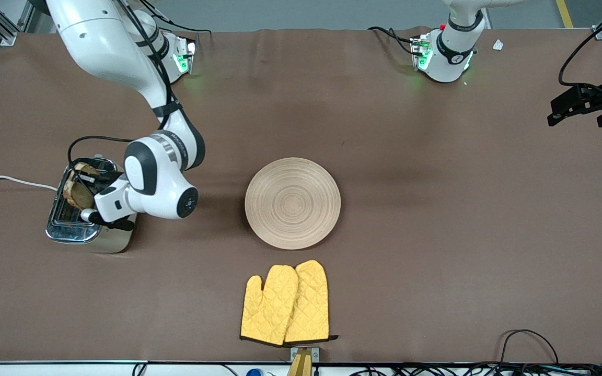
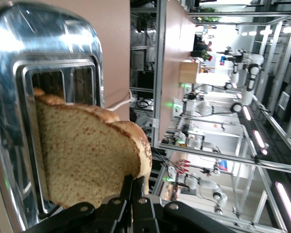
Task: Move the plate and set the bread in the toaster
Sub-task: 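Push the bread further down into the slot with the right gripper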
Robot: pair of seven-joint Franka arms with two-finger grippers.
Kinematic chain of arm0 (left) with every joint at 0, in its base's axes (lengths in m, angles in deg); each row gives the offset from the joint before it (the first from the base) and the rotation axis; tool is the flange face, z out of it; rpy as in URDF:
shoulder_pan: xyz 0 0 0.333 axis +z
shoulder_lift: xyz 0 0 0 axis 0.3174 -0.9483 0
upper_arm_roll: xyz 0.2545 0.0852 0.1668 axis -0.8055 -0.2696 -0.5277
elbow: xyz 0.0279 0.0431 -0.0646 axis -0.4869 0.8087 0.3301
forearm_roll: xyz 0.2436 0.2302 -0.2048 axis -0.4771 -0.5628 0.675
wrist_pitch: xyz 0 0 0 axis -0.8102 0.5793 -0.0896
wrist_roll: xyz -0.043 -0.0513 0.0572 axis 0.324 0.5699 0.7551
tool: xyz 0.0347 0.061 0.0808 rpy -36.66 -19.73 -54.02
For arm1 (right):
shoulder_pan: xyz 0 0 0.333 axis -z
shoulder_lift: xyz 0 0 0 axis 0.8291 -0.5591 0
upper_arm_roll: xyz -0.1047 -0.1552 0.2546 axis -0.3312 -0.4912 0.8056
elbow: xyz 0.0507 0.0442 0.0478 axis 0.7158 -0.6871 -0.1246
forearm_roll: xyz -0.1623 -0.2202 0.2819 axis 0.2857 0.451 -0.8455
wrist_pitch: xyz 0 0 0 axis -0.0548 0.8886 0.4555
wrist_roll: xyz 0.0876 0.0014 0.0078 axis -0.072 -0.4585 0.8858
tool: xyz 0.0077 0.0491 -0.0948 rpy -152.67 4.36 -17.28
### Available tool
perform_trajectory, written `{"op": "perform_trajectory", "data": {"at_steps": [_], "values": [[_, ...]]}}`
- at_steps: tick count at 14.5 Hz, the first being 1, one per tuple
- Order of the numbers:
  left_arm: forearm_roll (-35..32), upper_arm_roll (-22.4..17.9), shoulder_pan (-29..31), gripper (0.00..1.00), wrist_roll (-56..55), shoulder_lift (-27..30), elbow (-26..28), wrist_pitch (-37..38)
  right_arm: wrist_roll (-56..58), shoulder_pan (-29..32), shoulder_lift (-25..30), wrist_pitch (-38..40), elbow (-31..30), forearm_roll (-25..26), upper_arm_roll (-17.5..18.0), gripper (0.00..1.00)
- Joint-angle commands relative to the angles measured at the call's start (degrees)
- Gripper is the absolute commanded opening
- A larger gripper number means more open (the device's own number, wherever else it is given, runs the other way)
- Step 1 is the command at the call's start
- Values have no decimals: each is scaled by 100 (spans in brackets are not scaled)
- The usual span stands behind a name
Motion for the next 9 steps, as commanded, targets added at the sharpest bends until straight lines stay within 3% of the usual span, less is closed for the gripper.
{"op": "perform_trajectory", "data": {"at_steps": [1, 4, 9], "values": [[-105, 10, 3, 100, 47, 37, 40, 8, 377, 161, 133, -271, -91, 75, 37, 0], [-105, 10, 12, 100, 56, 37, 40, 8, 413, 161, 116, -324, -82, 391, 37, 0], [-105, 10, 12, 100, 47, 37, 40, 8, 360, 204, 107, -562, -64, 330, 37, 0]]}}
